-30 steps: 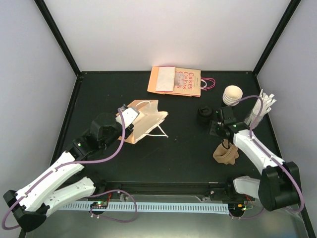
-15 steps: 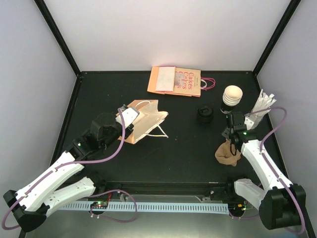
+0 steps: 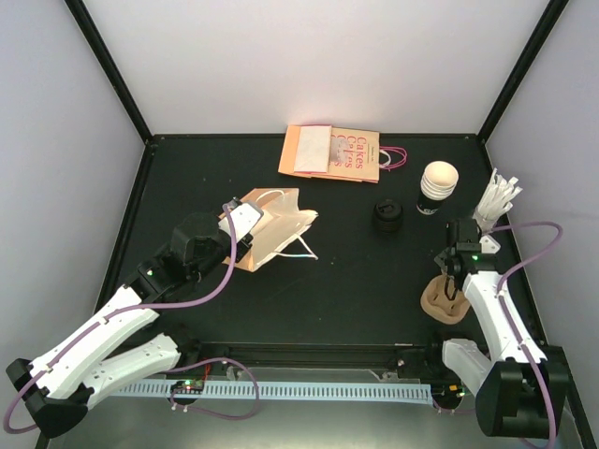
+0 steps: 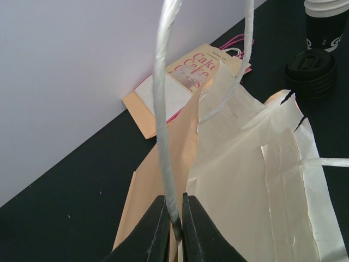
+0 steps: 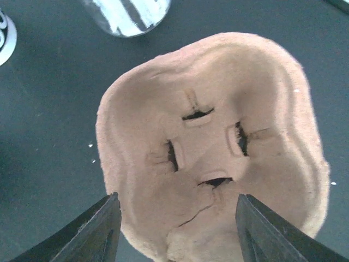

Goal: Pack the takeout coffee

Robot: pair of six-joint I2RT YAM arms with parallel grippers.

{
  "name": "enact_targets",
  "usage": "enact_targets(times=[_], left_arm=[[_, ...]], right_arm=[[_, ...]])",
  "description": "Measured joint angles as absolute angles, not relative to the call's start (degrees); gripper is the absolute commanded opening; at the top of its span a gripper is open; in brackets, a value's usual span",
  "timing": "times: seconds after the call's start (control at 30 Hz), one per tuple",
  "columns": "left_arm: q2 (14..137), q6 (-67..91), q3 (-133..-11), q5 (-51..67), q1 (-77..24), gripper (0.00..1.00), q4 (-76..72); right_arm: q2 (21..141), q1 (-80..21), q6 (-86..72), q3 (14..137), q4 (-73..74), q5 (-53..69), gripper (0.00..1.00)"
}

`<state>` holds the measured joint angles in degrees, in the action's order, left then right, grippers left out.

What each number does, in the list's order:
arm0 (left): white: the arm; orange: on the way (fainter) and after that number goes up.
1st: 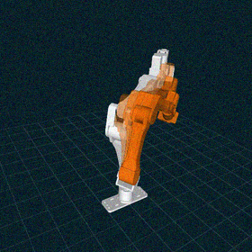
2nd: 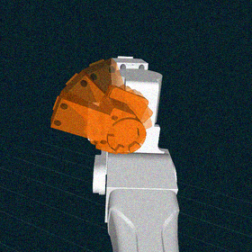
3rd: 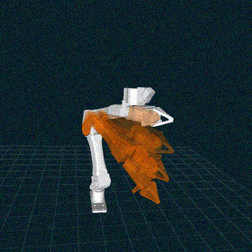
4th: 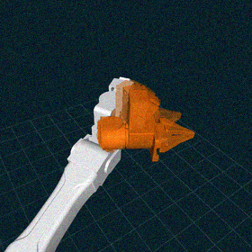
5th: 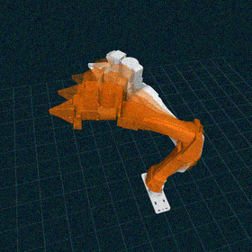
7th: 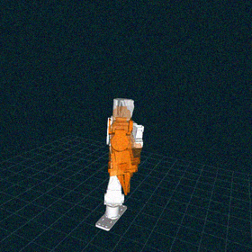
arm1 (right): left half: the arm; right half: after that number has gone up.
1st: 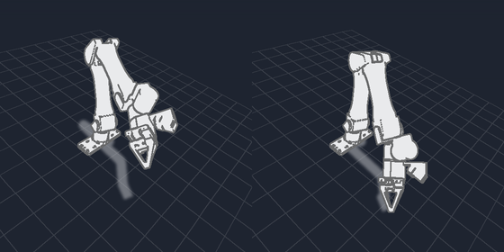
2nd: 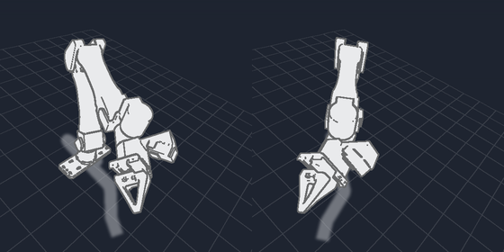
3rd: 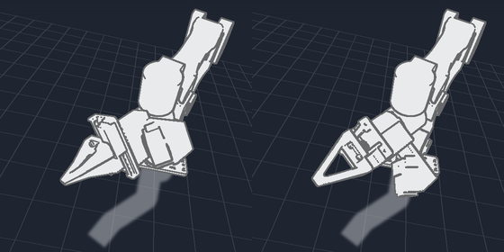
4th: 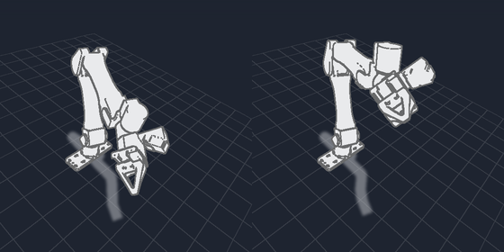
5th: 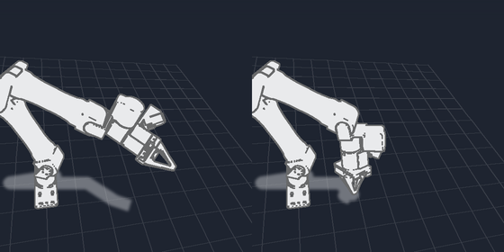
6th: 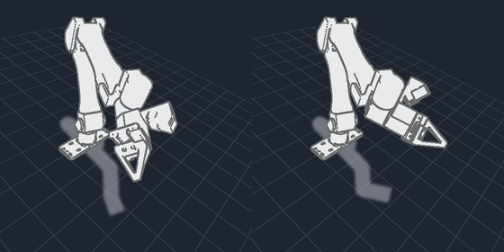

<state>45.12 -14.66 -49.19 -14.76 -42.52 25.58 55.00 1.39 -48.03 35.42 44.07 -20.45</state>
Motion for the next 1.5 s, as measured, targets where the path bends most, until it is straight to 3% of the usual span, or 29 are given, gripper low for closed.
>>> enact_targets(times=[0.8, 0.9, 1.17, 1.27, 1.33, 1.5], left_arm=[[45.8, -14.7, -49.1, -14.8, -42.5, 0.08, 25.6], [45.8, -14.7, -49.1, -14.8, -42.5, 0.08, 25.6], [45.8, -14.7, -49.1, -14.8, -42.5, 0.08, 25.6], [45.8, -14.7, -49.1, -14.8, -42.5, 0.09, 25.6], [45.8, -14.7, -49.1, -14.8, -42.5, 0.09, 25.6], [45.8, -14.7, -49.1, -14.8, -42.5, 0.08, 25.6]], right_arm=[[75.5, 1.4, -42.7, 43.5, 42.7, -21.9, 0.55], [77.6, 1.2, -42.4, 43.5, 42.6, -22.0, 0.5], [79.1, -0.1, -41.7, 43.6, 41.6, -21.9, 0.22], [78.6, -0.6, -40.6, 43.6, 41.3, -21.9, 0.2], [77.5, -1.0, -39.7, 43.5, 41.0, -21.1, 0.12], [75.7, -2.0, -36.8, 43.4, 38.8, -16.7, 0.12]])
